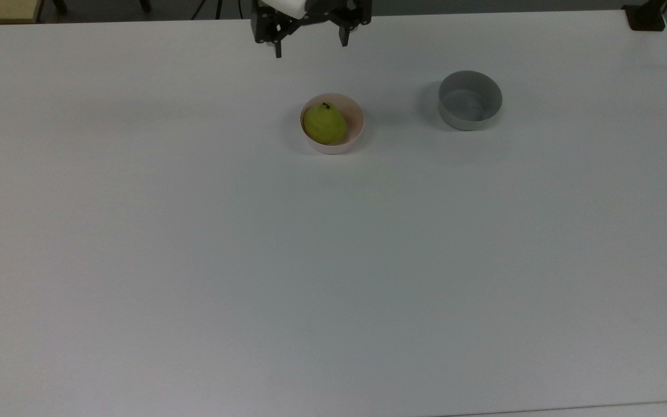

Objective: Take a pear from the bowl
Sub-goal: 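Move the open gripper over the pear in the pink bowl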

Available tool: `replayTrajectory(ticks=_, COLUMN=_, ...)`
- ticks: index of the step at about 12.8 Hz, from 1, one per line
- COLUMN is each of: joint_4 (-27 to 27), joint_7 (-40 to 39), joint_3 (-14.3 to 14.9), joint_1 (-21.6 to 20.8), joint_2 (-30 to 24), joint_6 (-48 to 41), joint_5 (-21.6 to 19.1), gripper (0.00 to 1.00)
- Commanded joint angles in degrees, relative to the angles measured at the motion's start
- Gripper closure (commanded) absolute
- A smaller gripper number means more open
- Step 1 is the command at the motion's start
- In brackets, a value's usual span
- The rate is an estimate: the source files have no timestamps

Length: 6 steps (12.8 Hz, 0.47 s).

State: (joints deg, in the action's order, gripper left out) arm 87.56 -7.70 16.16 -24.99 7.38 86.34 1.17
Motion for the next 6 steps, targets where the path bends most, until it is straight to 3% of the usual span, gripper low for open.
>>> replayTrajectory(ticks=1, joint_4=5.8, joint_7=-4.3, joint_3=-2.2, joint_1=0.0, joint_2=-0.4, joint_6=-0.9, joint_5=-0.6, gripper=0.00)
replayTrajectory(ticks=2, joint_4=9.2, joint_7=-4.4, joint_3=-3.9, joint_1=0.3, joint_2=-0.2, joint_6=-0.1, joint_5=0.1, gripper=0.00)
replayTrajectory(ticks=6, joint_4=17.5, joint_7=-7.1, joint_3=-4.2, joint_1=0.8, joint_2=1.7, joint_6=7.8, joint_5=1.4, gripper=0.00)
